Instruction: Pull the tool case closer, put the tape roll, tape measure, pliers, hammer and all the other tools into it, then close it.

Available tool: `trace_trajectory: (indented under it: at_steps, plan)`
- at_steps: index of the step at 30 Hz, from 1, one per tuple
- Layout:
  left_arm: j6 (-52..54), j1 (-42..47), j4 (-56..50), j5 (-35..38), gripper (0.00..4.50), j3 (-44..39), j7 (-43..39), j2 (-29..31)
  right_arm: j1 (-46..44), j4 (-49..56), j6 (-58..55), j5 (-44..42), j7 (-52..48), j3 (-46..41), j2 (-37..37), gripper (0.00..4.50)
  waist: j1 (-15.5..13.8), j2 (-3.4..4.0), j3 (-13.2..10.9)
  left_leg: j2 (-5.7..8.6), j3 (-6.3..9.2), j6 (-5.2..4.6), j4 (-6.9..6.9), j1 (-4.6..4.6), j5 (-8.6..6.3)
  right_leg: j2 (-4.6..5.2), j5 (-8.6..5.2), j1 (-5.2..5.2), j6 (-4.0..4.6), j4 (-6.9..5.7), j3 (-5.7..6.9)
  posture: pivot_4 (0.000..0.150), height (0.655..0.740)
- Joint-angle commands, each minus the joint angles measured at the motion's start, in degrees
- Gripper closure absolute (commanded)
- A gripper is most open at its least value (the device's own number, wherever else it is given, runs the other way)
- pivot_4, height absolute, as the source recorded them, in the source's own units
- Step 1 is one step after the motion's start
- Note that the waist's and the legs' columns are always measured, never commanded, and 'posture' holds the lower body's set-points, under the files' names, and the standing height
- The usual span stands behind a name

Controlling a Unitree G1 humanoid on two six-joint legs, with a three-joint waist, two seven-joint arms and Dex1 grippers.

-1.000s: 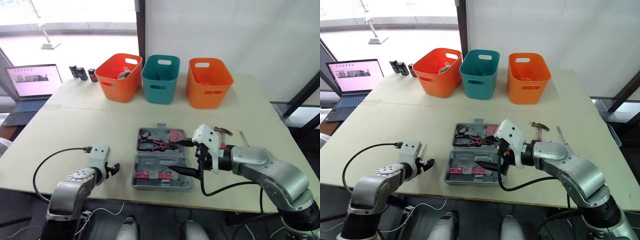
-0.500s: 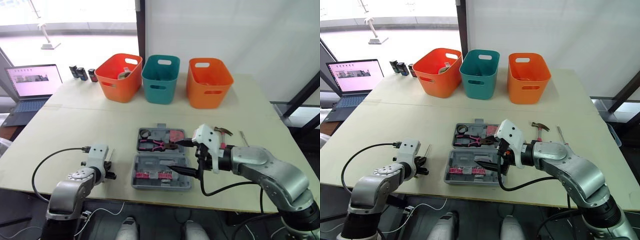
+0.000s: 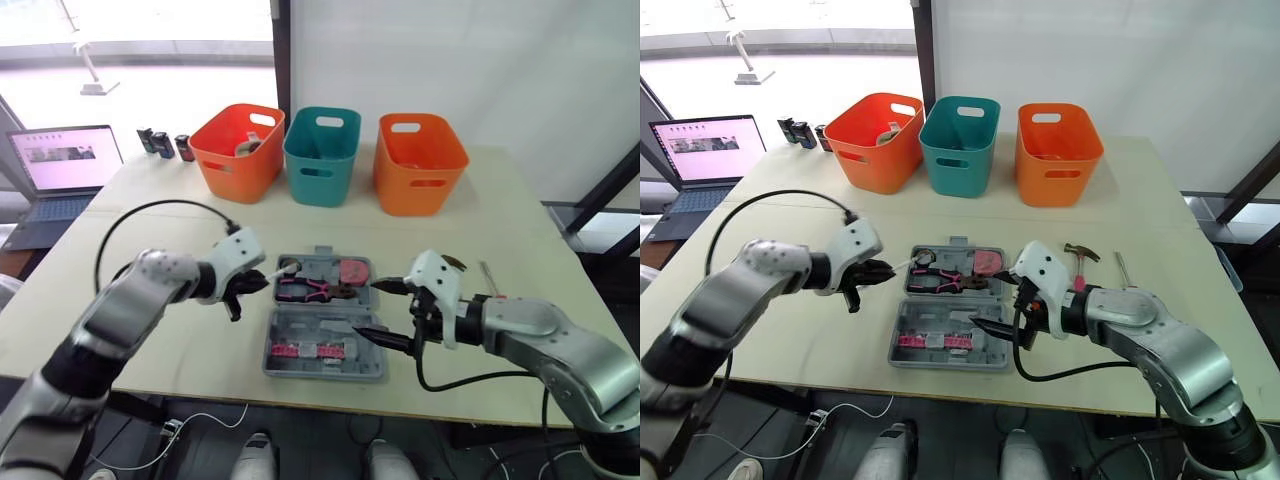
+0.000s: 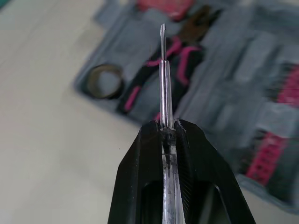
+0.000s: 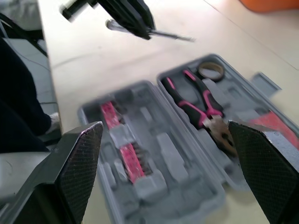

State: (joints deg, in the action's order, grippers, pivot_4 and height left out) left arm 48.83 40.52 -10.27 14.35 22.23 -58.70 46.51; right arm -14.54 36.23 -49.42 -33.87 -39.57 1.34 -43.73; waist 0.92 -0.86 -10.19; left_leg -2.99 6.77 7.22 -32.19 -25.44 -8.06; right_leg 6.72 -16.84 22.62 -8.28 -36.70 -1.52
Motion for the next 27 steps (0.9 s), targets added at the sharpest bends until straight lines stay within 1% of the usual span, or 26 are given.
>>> trace_trajectory:
  at_steps: [1,3,6,10,16,22,27]
  plan:
    - [-2.6,6.9,4.1,-1.9,4.45,8.8,-13.0,0.4,0.3,-0.3,3.2,1.7,0.1,-0.8,0.2,0.0,0.0,0.0,0.0,0.0,0.0,0.0,0.0,-0.01,0.0,-0.01,0.0,0.01,0.0,-0.01,0.0,0.15,0.74]
    - [-3.6,10.1,7.8,-2.8,4.45,11.2,-15.4,-2.2,0.6,-0.2,3.8,2.4,0.9,-0.4,0.7,0.0,0.0,0.0,0.0,0.0,0.0,0.0,0.0,-0.02,0.0,0.0,0.0,0.01,-0.01,0.0,0.0,0.15,0.74]
    - [-4.8,14.0,14.3,-5.1,4.45,13.7,-16.7,-6.6,1.1,0.7,3.8,2.6,2.5,-0.4,1.9,0.0,-0.1,-0.06,-0.1,0.0,0.0,-0.02,-0.01,-0.02,0.01,-0.01,0.0,0.0,-0.05,-0.05,0.0,0.15,0.74]
    - [-12.4,17.8,24.5,-11.9,4.45,18.6,-17.7,-12.0,3.7,3.5,3.1,2.3,4.5,-1.1,3.0,0.0,-0.2,-0.08,-0.1,0.01,0.0,-0.02,-0.05,-0.03,0.01,-0.01,0.0,-0.01,-0.08,-0.07,0.0,0.15,0.74]
    - [-22.3,19.0,32.5,-19.1,4.45,21.0,-18.5,-15.4,5.3,5.4,2.6,2.1,6.0,-1.0,3.4,0.0,0.0,-0.1,-0.2,0.0,0.01,-0.02,-0.03,0.0,0.01,-0.01,0.05,0.05,-0.28,-0.25,0.0,0.15,0.74]
    - [-25.6,18.8,35.8,-22.3,4.45,20.3,-19.3,-19.1,6.0,6.5,2.1,1.9,7.8,-0.9,4.4,0.0,-0.2,-0.15,-0.2,0.0,0.01,-0.02,-0.07,-0.03,0.01,0.0,0.05,0.05,-0.29,-0.27,0.0,0.15,0.74]
    - [-24.7,17.7,35.0,-23.1,4.45,19.2,-19.4,-20.7,6.4,7.3,1.5,1.5,8.8,-1.1,4.7,0.0,-0.2,-0.15,-0.2,0.0,0.01,-0.02,-0.06,-0.01,0.01,-0.01,0.06,0.04,-0.33,-0.29,0.0,0.15,0.74]
